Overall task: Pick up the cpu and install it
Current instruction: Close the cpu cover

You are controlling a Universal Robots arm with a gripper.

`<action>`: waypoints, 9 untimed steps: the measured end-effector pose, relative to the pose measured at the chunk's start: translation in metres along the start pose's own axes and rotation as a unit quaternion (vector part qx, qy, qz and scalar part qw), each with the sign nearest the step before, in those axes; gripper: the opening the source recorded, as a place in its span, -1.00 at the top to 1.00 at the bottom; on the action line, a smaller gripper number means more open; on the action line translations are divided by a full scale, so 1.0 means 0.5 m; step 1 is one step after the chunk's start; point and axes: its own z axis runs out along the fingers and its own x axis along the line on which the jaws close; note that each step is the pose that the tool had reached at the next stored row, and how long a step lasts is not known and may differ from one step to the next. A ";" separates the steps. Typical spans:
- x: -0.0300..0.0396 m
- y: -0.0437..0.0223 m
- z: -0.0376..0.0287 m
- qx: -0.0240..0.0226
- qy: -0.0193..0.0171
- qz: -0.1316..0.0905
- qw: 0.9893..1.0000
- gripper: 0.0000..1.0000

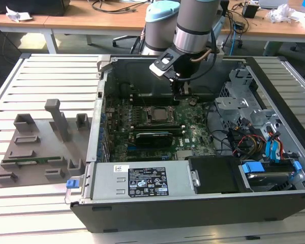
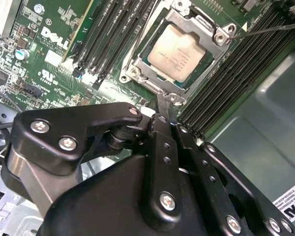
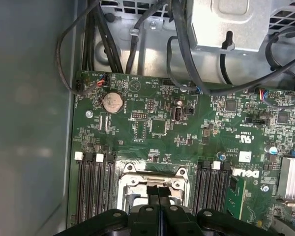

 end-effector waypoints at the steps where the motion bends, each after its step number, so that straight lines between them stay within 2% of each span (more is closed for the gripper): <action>1: 0.000 -0.002 0.000 0.000 0.000 0.000 1.000 0.79; 9: 0.001 -0.017 0.002 0.000 0.000 0.000 1.000 0.79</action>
